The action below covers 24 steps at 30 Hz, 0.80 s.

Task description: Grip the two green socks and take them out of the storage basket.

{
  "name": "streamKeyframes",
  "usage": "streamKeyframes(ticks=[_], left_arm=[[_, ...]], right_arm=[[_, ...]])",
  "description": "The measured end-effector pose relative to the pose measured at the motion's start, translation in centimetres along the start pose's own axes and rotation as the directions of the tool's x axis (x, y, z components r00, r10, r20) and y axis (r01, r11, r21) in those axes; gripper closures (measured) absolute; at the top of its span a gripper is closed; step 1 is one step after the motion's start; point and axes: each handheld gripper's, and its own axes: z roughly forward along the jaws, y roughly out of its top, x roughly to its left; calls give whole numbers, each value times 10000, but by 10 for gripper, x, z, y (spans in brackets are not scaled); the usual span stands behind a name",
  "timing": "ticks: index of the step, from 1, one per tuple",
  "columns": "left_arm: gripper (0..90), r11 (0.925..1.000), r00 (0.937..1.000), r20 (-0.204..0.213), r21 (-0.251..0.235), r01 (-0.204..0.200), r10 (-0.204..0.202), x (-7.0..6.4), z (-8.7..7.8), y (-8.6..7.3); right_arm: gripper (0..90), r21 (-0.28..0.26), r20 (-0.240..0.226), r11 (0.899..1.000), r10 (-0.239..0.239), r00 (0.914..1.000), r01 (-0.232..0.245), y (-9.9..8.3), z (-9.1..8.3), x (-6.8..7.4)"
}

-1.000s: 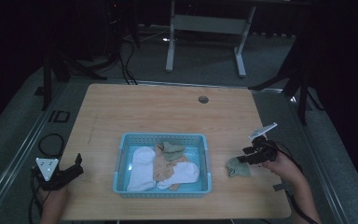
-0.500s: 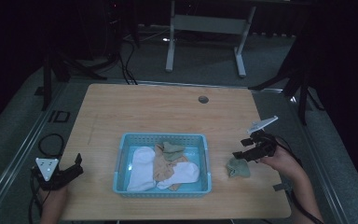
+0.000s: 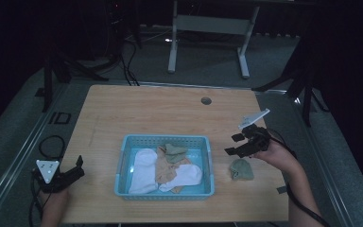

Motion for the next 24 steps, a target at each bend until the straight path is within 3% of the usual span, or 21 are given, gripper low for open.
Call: streamKeyframes(ticks=[13,24], left_arm=[[4,10000,10000,22,-5,-1,1,0,0,0],[4,10000,10000,46,5,-3,3,0,0,0]], right_arm=[[379,10,-376,9961,-878,9954,879,36,18,21],[409,174,-528,9849,-1710,9839,1721,57,46,36]])
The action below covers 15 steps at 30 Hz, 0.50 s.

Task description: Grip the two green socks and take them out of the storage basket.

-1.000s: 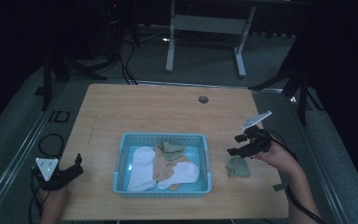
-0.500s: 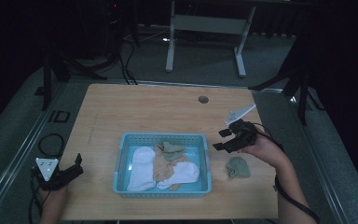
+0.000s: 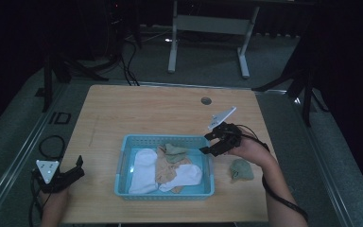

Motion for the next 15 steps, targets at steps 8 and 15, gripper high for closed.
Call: streamKeyframes(ticks=[8,15], left_arm=[[4,10000,10000,29,-1,-10,10,0,0,0],[4,10000,10000,36,-29,8,-8,0,0,0]], right_arm=[[480,109,-317,9986,-510,9982,513,16,27,8],[492,437,-582,9961,-744,9955,770,27,51,12]])
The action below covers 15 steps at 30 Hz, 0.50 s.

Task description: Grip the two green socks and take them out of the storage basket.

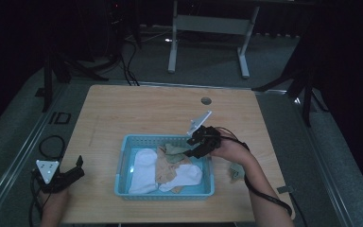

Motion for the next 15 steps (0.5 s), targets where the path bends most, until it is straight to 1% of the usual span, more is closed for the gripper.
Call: streamKeyframes(ticks=[1,4,6,10,15], left_arm=[[4,10000,10000,4,1,-1,1,0,0,0],[4,10000,10000,9,-5,7,-7,0,0,0],[4,10000,10000,14,-3,-4,4,0,0,0],[4,10000,10000,19,-7,13,-13,0,0,0],[4,10000,10000,32,5,15,-15,0,0,0]], right_arm=[[492,53,-21,10000,-45,10000,45,1,3,0],[492,176,66,9998,-2,10000,0,4,11,-2],[492,189,30,9998,45,10000,-46,5,16,-3],[488,641,87,9979,51,9999,-56,7,26,-4],[479,1087,280,9941,36,9996,-66,7,38,-5]])
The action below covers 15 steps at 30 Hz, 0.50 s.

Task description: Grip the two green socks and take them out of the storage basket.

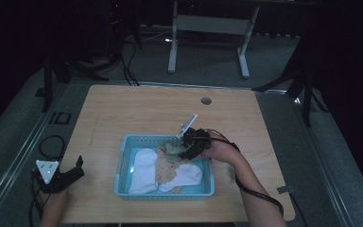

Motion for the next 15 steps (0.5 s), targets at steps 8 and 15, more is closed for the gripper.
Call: streamKeyframes(ticks=[8,15], left_arm=[[4,10000,10000,1,-10,-2,2,0,0,0],[4,10000,10000,10,-15,2,-2,0,0,0]], right_arm=[[487,499,212,9987,-82,9997,71,4,14,0],[606,719,430,9971,-298,9986,267,7,23,0]])
